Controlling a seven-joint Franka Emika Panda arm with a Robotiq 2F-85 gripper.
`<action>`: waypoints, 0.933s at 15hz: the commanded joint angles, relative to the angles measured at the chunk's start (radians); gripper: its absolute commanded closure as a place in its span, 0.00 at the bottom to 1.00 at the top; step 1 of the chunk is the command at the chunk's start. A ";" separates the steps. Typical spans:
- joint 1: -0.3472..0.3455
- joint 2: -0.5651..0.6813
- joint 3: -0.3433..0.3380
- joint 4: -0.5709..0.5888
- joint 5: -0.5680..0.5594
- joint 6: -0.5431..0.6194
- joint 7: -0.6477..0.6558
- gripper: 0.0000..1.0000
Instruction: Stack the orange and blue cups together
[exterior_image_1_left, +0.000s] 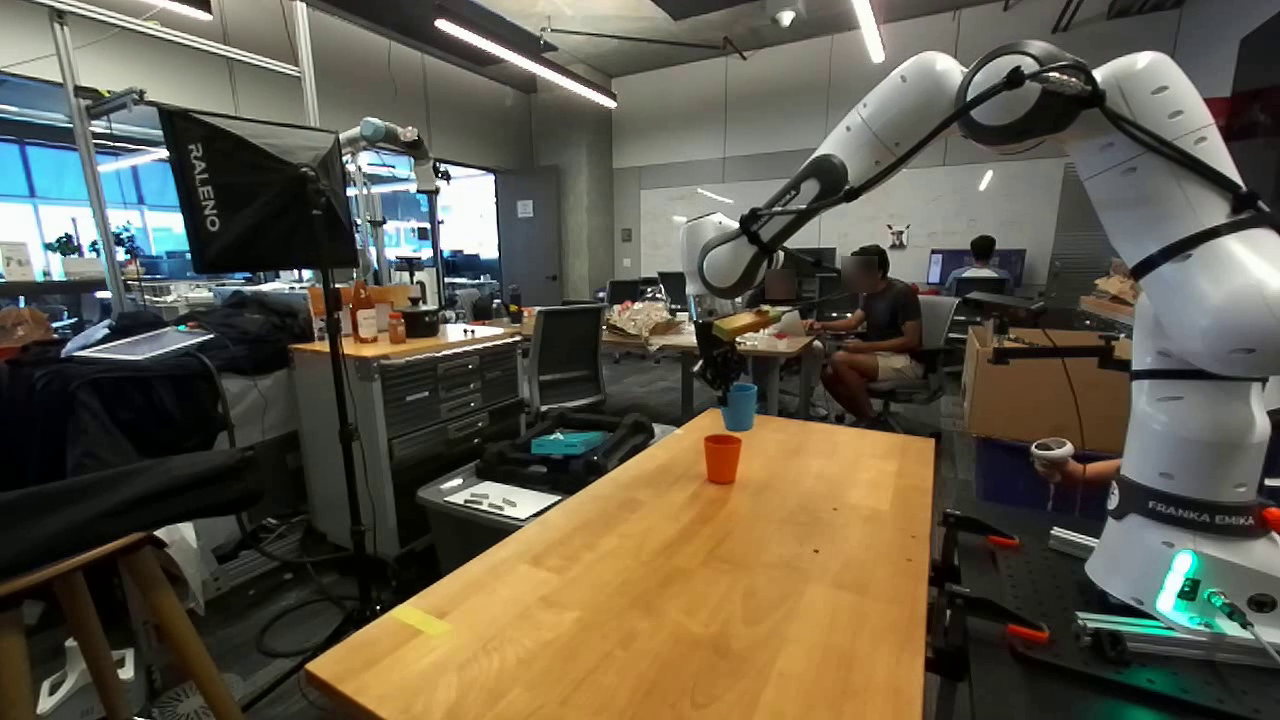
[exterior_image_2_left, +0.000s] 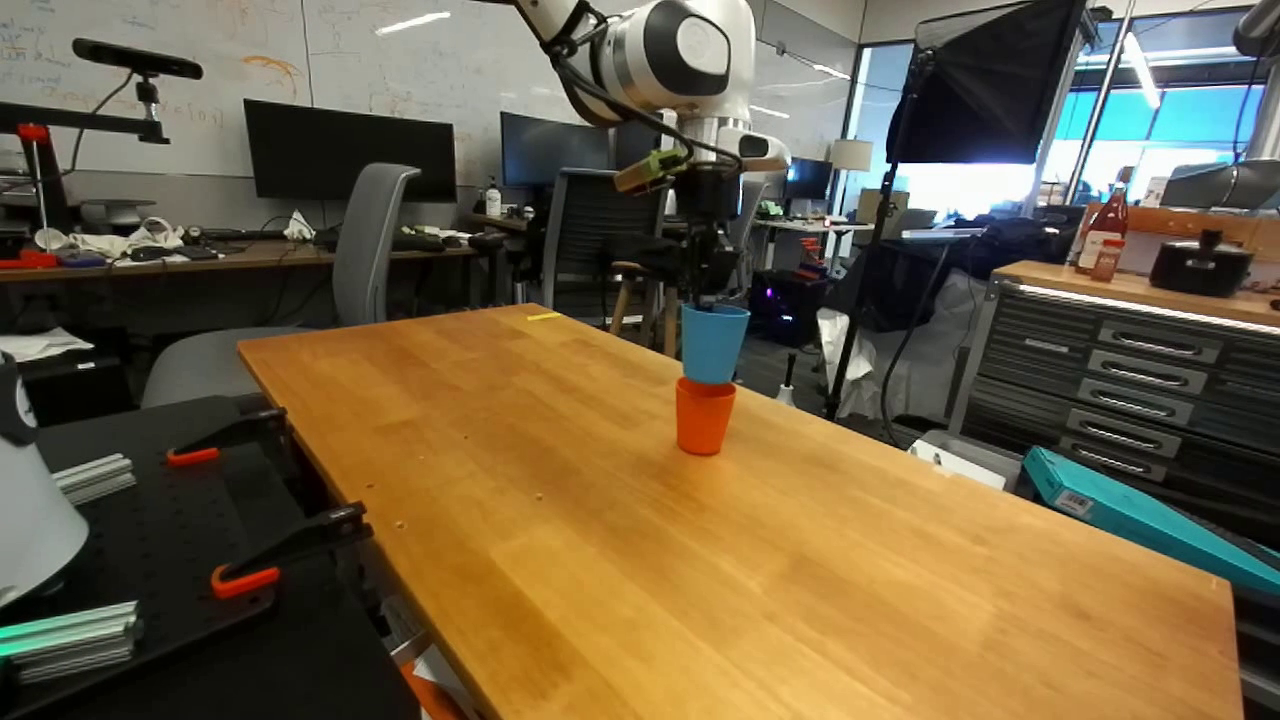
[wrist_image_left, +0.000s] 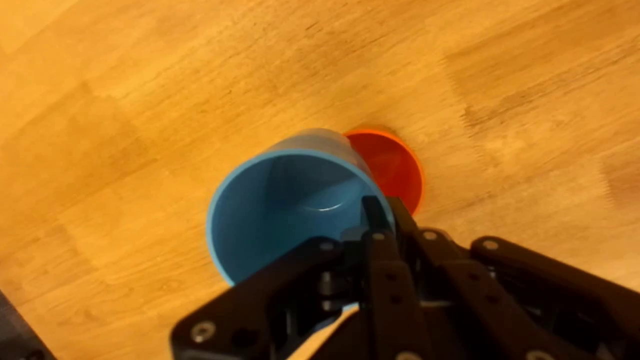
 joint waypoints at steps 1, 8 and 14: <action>-0.013 0.024 0.012 0.011 0.022 0.073 0.004 0.99; -0.007 0.041 0.026 0.023 0.064 0.115 0.011 0.70; -0.009 0.036 0.027 0.057 0.105 0.070 0.033 0.31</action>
